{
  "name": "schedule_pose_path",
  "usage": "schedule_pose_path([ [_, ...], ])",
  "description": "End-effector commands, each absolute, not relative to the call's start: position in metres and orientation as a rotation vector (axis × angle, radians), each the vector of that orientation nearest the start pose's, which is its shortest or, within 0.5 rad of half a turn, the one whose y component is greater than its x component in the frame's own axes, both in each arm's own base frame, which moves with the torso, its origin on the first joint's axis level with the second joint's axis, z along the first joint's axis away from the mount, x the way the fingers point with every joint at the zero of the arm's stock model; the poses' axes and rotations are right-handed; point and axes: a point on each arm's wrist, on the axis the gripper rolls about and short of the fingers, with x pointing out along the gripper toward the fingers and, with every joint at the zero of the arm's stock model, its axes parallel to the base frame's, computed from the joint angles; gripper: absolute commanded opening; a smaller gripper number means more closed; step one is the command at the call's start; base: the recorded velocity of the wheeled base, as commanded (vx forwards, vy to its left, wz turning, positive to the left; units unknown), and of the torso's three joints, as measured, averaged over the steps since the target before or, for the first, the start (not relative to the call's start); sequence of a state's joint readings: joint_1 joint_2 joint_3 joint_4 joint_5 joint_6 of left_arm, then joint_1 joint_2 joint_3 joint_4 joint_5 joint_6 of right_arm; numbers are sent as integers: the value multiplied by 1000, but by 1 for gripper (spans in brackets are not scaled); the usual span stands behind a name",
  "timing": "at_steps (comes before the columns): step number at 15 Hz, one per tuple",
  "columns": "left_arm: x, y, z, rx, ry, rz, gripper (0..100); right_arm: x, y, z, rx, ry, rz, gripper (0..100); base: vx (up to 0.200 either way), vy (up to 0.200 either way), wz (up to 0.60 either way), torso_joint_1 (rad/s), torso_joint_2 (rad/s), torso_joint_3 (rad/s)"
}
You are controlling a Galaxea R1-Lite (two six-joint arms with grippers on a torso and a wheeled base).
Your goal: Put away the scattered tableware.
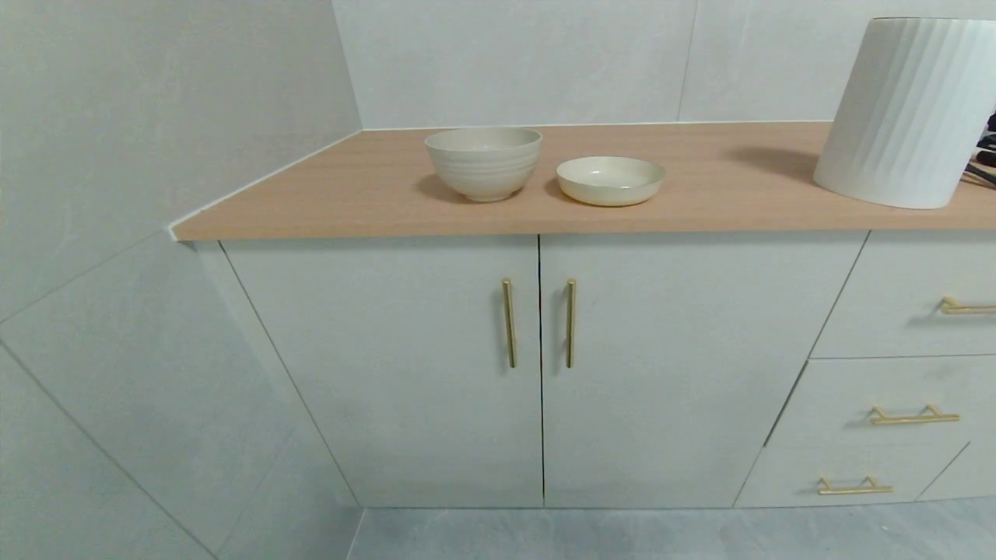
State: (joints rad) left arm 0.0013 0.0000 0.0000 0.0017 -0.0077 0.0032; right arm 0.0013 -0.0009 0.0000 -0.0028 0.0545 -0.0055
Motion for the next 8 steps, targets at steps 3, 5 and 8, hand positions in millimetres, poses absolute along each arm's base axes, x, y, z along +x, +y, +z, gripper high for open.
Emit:
schedule_pose_path([
  [3,-23,0,75,3,3,-6,100,-23,1,76,-6,-3,57,100,0,0,0,-36,124,74],
  [5,-23,0,75,3,2,-6,100,-23,1,76,-6,-3,57,100,0,0,0,-6,21,25],
  [8,-23,0,75,2,2,-6,100,-23,1,76,-6,-3,57,100,0,0,0,0,0,0],
])
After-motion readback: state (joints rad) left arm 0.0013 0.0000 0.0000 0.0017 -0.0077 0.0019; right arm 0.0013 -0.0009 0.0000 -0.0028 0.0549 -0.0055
